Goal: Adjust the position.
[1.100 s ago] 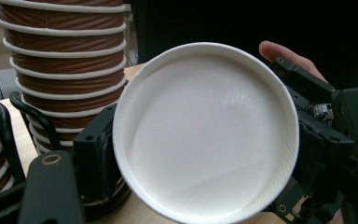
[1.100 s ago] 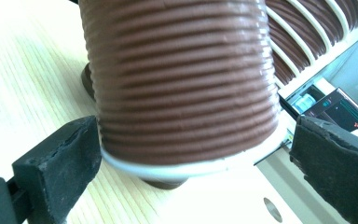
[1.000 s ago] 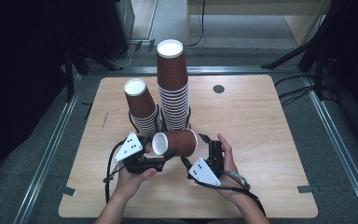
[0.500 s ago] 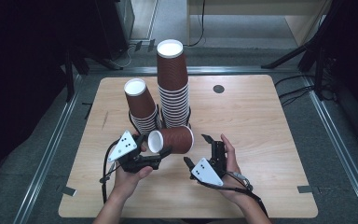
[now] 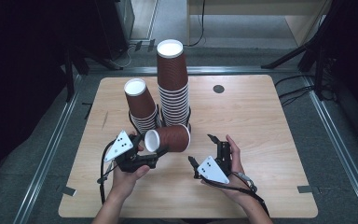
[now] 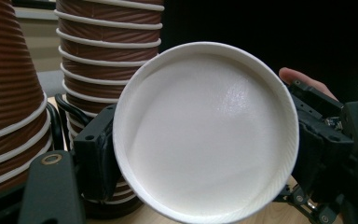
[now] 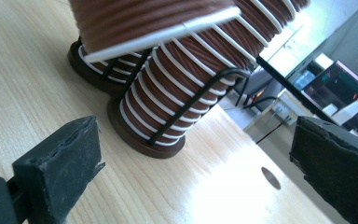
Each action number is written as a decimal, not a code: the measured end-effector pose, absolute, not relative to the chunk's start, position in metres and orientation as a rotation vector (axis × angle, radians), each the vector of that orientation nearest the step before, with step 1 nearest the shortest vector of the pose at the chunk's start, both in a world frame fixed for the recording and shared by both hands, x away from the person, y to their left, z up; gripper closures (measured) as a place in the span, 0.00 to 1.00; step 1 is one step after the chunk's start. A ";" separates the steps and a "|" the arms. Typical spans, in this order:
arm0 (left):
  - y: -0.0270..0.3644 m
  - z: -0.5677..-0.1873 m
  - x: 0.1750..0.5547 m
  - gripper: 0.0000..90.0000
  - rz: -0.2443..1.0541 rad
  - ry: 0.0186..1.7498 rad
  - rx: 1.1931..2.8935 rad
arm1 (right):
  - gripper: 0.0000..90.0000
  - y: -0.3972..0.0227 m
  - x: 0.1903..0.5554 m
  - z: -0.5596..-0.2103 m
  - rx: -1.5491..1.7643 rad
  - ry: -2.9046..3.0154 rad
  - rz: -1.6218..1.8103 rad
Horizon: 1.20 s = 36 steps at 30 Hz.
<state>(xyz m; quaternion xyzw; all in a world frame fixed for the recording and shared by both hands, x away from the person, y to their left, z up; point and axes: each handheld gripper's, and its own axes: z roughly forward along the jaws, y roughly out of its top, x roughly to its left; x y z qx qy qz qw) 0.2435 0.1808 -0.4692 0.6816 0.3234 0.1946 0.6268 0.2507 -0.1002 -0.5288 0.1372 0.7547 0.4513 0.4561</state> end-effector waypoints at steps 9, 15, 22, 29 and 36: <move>0.180 -0.478 0.246 0.25 0.468 0.754 1.562 | 0.05 -0.110 0.255 -0.536 0.420 1.880 1.136; 0.185 -0.487 0.248 0.25 0.455 0.771 1.532 | 0.06 -0.116 0.260 -0.534 0.520 1.898 1.231; 0.190 -0.487 0.246 0.25 0.474 0.788 1.507 | 0.08 -0.116 0.261 -0.532 0.632 1.885 1.327; 0.196 -0.491 0.248 0.25 0.486 0.805 1.482 | 0.08 -0.114 0.260 -0.528 0.735 1.868 1.472; 0.196 -0.493 0.246 0.25 0.517 0.830 1.479 | 0.08 -0.111 0.257 -0.520 0.869 1.817 1.570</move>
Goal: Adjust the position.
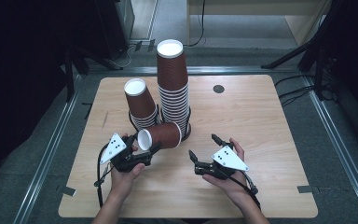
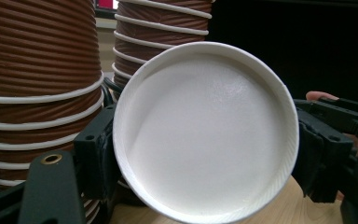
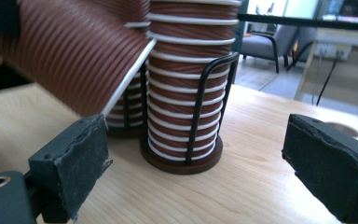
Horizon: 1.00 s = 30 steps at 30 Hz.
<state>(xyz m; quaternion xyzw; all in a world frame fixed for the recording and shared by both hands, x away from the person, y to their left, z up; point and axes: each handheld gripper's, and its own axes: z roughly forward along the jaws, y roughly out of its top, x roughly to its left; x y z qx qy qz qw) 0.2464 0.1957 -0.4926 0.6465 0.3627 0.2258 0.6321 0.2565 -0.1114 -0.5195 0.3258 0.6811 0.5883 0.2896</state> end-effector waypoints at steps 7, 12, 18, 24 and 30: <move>0.187 -0.487 0.239 0.25 0.523 0.787 1.475 | 0.08 -0.115 0.252 -0.514 1.006 1.770 1.611; 0.182 -0.483 0.233 0.25 0.519 0.765 1.477 | 0.15 -0.110 0.244 -0.501 1.036 1.701 1.642; 0.179 -0.480 0.231 0.25 0.525 0.747 1.467 | 0.10 -0.104 0.234 -0.494 1.055 1.698 1.719; 0.176 -0.479 0.229 0.25 0.524 0.733 1.471 | 0.00 -0.103 0.234 -0.492 1.192 1.715 1.773; 0.175 -0.480 0.228 0.25 0.537 0.738 1.464 | 0.00 -0.103 0.236 -0.496 1.351 1.695 1.832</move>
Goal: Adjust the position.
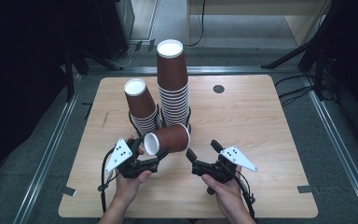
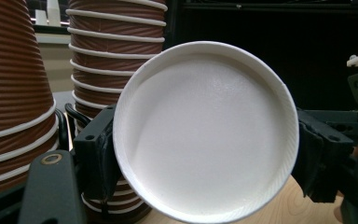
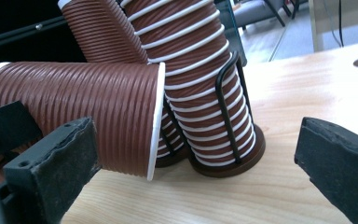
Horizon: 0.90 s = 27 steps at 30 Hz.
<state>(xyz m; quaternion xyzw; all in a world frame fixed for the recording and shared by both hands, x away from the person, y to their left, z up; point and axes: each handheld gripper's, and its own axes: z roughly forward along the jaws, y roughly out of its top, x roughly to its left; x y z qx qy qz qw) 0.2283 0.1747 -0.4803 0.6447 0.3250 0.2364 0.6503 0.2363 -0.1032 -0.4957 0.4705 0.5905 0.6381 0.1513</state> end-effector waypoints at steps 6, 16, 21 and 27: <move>0.176 -0.481 0.227 0.25 0.539 0.743 1.440 | 0.00 -0.097 0.232 -0.493 1.468 1.738 1.885; 0.174 -0.485 0.228 0.25 0.533 0.742 1.418 | 0.00 -0.102 0.238 -0.496 1.846 1.622 1.978; 0.172 -0.488 0.228 0.25 0.551 0.742 1.413 | 0.00 -0.095 0.239 -0.498 2.010 1.490 2.055; 0.169 -0.489 0.228 0.25 0.554 0.738 1.418 | 0.00 -0.081 0.240 -0.503 2.176 1.401 2.100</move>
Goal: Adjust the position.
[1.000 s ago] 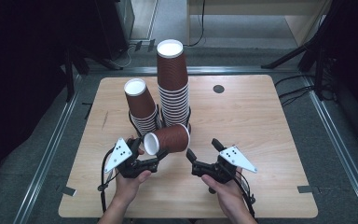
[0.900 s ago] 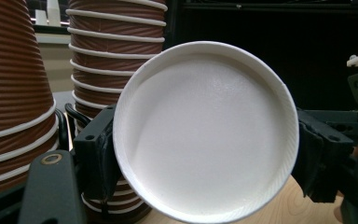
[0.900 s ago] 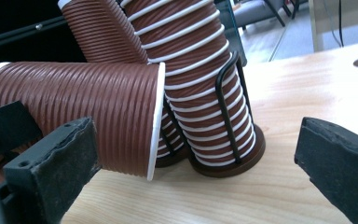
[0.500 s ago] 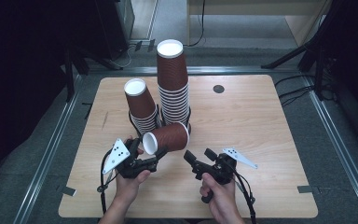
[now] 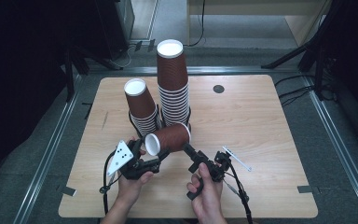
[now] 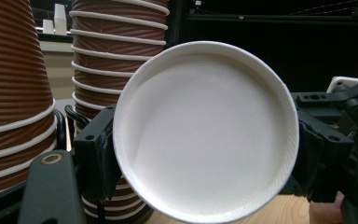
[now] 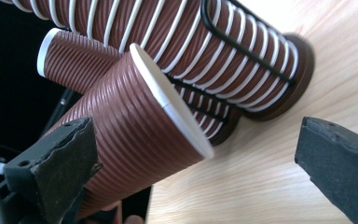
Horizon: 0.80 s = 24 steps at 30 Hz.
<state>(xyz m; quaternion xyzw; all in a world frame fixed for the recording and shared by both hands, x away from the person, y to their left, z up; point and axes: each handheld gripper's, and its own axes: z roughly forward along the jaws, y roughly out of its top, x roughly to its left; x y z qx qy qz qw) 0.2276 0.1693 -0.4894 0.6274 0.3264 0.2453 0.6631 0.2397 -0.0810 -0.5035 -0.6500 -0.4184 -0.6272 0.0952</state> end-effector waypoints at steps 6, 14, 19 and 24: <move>0.168 -0.491 0.228 0.25 0.556 0.738 1.422 | 0.00 -0.074 0.243 -0.508 -1.936 -1.156 -1.798; 0.165 -0.493 0.228 0.25 0.573 0.736 1.431 | 0.00 -0.071 0.244 -0.508 -1.872 -0.941 -1.750; 0.161 -0.495 0.227 0.25 0.576 0.731 1.440 | 0.00 -0.069 0.243 -0.505 -1.844 -0.798 -1.713; 0.159 -0.495 0.226 0.25 0.580 0.723 1.443 | 0.00 -0.066 0.244 -0.504 -1.849 -0.722 -1.676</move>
